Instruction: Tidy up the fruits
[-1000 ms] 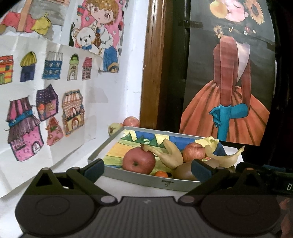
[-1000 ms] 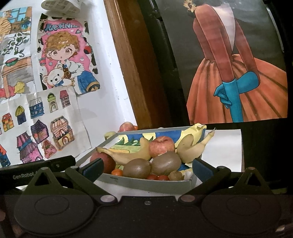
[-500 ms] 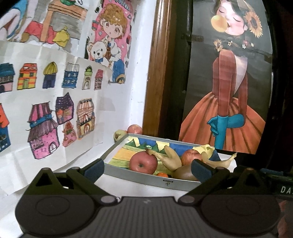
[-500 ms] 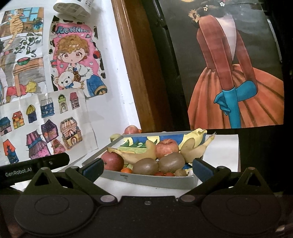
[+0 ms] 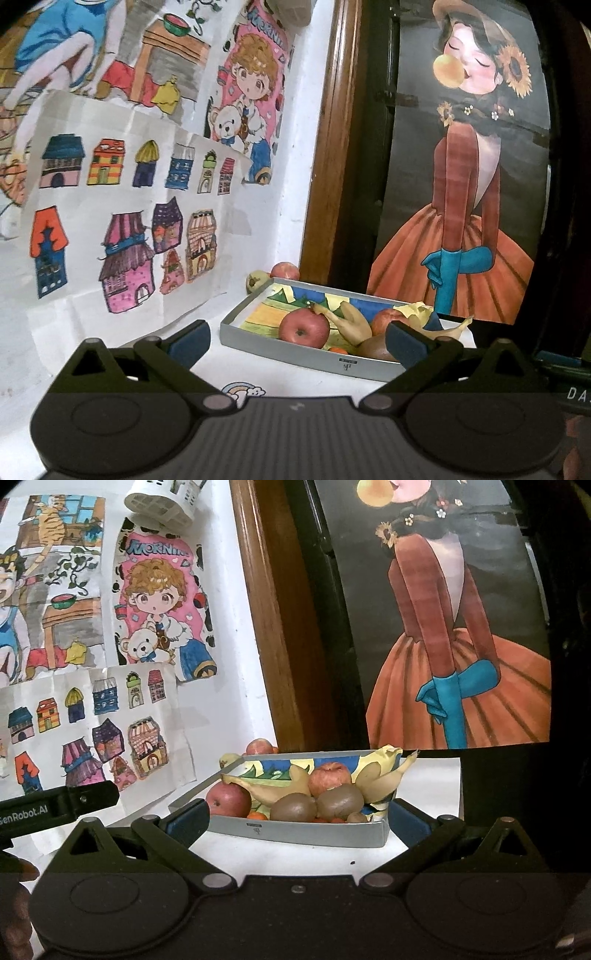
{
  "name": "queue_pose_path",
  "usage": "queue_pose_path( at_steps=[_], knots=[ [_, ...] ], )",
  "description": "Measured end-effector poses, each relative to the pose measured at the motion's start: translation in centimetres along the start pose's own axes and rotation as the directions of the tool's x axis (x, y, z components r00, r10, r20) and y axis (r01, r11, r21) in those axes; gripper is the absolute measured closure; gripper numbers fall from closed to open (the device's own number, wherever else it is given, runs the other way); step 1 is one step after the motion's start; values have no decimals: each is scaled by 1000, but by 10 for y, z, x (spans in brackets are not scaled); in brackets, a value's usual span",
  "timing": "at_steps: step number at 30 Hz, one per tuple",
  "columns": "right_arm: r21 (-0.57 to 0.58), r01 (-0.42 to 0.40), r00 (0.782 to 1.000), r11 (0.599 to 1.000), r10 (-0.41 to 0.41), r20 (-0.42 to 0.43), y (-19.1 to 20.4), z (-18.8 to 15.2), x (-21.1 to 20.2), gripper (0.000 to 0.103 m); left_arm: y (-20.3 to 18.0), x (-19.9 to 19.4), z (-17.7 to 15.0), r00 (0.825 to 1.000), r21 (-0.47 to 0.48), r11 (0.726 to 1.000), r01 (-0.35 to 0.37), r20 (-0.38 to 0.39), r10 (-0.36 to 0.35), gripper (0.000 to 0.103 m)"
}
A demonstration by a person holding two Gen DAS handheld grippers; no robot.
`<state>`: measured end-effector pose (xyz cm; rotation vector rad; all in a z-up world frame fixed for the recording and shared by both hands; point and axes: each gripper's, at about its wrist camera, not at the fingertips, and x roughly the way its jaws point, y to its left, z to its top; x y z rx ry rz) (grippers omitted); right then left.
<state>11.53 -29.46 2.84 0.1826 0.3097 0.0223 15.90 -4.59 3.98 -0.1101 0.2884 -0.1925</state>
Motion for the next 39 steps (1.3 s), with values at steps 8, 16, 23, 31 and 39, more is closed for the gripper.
queue_pose_path(
  at_steps=[8,16,23,31,39],
  knots=[
    [-26,10,1000,1000,-9,27,16,-8,-24,1,13,-22,-7,1000,-33,999,26,3,-26,0],
    [-24,21,999,999,-21,27,28,-23,-46,1,30,-44,-23,999,-65,997,31,-14,-32,0],
    [-36,42,999,998,-42,7,38,-44,-68,1,41,-64,-42,1000,-72,997,21,-12,-22,0],
    [-74,46,999,996,-46,-2,48,-52,-78,1,41,-75,-57,999,-55,998,7,-45,-10,0],
    [-78,67,998,995,-68,-2,49,-53,-79,1,49,-82,-69,997,-113,993,-36,-79,27,0]
  ],
)
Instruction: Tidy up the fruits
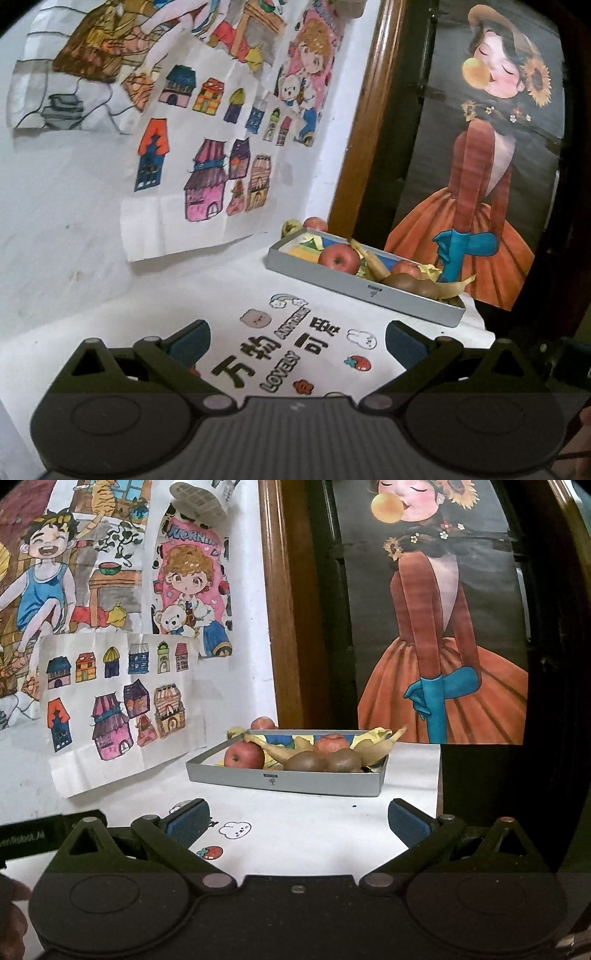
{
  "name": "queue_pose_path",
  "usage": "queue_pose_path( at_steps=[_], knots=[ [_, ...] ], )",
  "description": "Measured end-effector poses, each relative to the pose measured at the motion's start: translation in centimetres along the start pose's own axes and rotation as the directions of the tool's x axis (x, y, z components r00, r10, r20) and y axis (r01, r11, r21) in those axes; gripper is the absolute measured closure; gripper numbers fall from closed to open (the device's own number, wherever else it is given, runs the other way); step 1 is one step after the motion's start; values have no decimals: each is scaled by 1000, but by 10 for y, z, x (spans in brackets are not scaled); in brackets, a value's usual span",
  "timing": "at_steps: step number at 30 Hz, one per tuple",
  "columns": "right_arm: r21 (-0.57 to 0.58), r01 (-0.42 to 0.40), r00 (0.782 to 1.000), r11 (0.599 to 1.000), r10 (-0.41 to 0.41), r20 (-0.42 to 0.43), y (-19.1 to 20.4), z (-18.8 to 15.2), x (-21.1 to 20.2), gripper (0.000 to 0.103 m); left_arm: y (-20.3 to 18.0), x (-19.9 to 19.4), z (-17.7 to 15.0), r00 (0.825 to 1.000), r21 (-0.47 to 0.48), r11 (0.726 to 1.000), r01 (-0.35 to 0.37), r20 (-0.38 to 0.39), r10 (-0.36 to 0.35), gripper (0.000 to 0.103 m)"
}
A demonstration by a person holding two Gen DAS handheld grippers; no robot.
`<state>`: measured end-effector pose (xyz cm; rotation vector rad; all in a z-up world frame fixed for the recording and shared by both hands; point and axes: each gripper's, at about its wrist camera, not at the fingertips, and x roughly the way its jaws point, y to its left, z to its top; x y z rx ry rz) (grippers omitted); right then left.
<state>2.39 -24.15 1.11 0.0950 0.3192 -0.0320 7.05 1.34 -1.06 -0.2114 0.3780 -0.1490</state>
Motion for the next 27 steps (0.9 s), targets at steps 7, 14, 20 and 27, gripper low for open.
queue_pose_path(
  at_steps=[7,14,20,27],
  knots=[
    [6,7,1000,1000,-7,-1,4,-6,2,1,5,-1,-4,999,1,999,-32,13,32,0],
    [7,6,1000,1000,-6,-14,4,-10,5,1,4,1,-7,999,9,999,-36,5,36,0],
    [13,4,1000,1000,-4,-22,4,-11,7,1,2,2,-8,999,13,999,-36,1,36,0],
    [14,2,1000,1000,-2,-25,5,-12,8,1,3,2,-8,999,11,999,-41,-1,41,0]
  ],
)
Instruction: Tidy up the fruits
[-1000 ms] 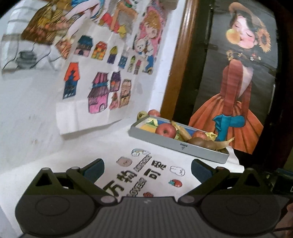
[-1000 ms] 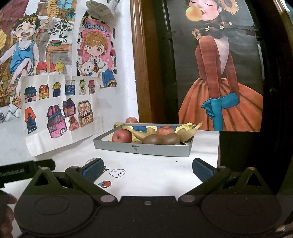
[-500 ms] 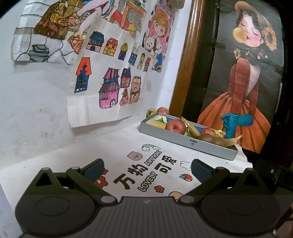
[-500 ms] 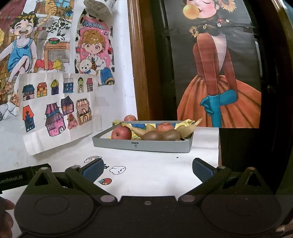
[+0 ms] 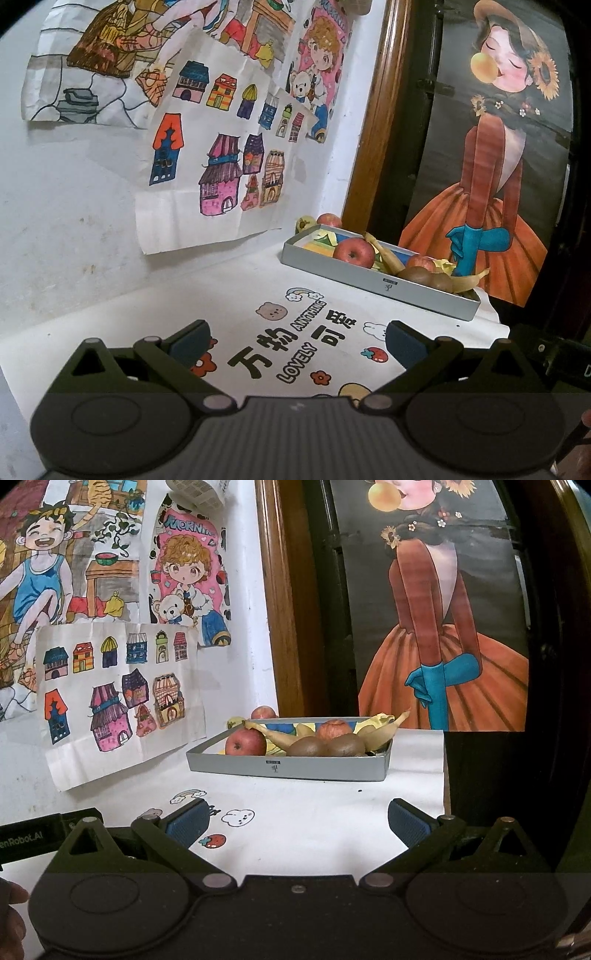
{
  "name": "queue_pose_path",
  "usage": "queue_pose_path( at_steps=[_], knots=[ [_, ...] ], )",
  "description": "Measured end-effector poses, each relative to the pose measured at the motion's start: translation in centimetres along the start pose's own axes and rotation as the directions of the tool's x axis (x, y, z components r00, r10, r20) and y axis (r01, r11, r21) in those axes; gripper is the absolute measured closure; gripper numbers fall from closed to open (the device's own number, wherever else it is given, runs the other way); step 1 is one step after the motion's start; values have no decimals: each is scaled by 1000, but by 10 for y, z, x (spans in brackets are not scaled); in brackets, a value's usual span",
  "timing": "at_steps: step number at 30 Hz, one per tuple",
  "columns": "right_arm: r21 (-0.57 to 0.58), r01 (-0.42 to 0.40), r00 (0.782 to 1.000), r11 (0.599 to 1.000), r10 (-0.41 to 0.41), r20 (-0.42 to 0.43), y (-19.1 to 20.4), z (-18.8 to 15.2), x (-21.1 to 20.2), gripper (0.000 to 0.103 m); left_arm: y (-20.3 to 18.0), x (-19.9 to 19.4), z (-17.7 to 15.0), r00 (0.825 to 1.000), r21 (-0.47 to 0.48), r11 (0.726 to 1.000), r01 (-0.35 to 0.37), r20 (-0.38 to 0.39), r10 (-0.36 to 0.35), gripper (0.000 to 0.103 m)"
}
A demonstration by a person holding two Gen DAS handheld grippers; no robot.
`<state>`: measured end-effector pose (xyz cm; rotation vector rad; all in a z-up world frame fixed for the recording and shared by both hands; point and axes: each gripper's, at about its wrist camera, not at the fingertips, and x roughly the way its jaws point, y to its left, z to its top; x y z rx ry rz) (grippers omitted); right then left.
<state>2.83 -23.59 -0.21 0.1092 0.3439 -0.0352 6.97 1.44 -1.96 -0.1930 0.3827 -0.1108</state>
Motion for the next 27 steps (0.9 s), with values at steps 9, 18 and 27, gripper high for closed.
queue_pose_path(
  at_steps=[9,18,27],
  knots=[
    [-2,-5,1000,1000,5,-4,2,-1,1,1,0,-2,-2,1000,-3,1000,4,-10,-4,0],
    [0,-8,1000,1000,8,-7,3,-2,1,1,0,-2,-2,1000,-3,1000,2,-13,-2,0],
    [2,-8,1000,1000,8,-8,4,-3,1,1,0,-3,-3,1000,0,1000,0,-15,0,0]
  ],
)
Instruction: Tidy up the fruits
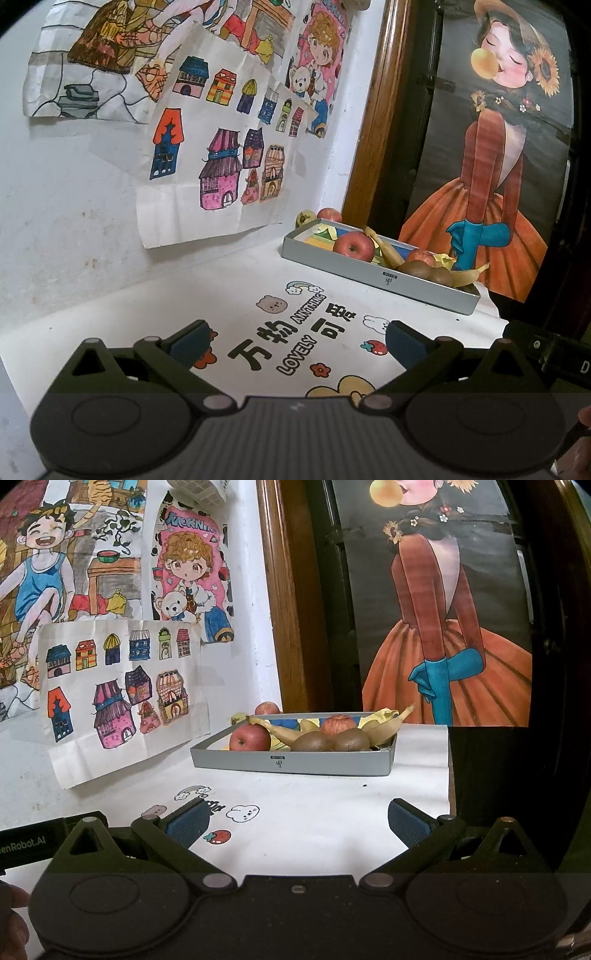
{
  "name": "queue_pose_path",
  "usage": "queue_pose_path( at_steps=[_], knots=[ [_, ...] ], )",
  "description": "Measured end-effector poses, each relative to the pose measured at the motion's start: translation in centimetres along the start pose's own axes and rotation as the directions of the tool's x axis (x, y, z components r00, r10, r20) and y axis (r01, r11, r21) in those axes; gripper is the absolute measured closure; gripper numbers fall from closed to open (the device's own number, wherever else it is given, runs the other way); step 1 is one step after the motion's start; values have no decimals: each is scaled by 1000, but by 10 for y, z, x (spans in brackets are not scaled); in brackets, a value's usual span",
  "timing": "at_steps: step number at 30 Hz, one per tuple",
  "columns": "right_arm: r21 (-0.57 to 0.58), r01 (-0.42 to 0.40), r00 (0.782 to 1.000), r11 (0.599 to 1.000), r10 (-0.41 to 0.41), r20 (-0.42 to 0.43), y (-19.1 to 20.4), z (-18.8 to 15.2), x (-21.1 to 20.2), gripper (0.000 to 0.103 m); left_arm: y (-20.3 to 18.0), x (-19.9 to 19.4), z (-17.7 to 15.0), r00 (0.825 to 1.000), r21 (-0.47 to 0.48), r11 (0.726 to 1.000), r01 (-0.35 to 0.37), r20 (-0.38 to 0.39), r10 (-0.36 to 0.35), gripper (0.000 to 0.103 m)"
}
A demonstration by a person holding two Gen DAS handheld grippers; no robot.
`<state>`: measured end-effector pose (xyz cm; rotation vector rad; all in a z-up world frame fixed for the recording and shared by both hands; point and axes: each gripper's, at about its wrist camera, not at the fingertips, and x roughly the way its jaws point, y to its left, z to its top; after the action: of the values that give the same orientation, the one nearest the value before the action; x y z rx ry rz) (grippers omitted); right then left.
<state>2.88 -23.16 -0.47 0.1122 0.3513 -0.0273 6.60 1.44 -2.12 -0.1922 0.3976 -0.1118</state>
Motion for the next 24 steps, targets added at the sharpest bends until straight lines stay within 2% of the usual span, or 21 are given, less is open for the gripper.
queue_pose_path(
  at_steps=[24],
  knots=[
    [1,0,1000,1000,0,0,1,0,-1,1,-2,-1,0,1000,5,1000,2,-4,-2,0]
  ],
)
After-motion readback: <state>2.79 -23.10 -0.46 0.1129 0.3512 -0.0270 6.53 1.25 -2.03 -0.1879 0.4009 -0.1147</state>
